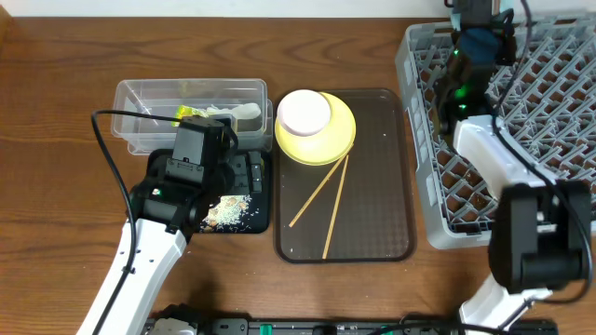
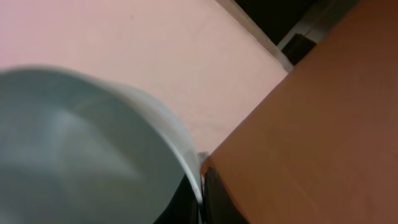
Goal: Sort waste into correct bins and load items into the dishwasher rack
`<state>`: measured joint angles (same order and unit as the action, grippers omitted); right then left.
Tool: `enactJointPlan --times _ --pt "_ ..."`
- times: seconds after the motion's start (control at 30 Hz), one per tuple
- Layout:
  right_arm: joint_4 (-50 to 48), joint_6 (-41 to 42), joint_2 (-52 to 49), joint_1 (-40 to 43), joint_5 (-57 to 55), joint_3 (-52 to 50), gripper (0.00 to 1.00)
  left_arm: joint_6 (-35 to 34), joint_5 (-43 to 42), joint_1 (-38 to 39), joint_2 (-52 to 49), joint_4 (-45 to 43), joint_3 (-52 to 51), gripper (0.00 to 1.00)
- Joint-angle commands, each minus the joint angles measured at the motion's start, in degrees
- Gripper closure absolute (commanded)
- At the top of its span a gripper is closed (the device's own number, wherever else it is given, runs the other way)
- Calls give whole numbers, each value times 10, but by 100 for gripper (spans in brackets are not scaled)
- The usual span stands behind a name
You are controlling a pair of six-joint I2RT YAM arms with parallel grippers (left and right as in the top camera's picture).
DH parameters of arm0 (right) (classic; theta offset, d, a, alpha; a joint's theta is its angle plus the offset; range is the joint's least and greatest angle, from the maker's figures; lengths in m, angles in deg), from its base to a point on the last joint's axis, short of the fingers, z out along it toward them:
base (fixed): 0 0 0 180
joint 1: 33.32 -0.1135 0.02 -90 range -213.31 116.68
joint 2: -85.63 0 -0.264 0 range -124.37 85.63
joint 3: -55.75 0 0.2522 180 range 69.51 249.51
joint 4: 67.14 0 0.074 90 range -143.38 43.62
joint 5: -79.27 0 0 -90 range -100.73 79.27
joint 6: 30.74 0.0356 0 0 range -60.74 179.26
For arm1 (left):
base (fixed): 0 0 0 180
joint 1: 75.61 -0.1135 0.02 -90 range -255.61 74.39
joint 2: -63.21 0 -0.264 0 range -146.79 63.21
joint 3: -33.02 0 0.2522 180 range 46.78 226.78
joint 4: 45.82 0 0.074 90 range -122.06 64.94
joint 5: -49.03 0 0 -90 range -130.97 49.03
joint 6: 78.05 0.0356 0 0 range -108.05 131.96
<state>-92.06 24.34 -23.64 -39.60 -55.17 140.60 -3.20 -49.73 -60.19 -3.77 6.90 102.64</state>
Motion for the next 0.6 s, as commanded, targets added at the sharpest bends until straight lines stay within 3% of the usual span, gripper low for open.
enactJointPlan --times 0.0,0.3,0.57 --pt "-17 -25 -35 4 -5 2 99 3 4 -3 -1 1 -2 12" --pt "-1 -23 -89 -10 -6 1 99 2 5 -3 -1 10 -2 12" --pt "120 76 -89 -39 -24 1 99 1 5 -3 -1 11 -2 12"
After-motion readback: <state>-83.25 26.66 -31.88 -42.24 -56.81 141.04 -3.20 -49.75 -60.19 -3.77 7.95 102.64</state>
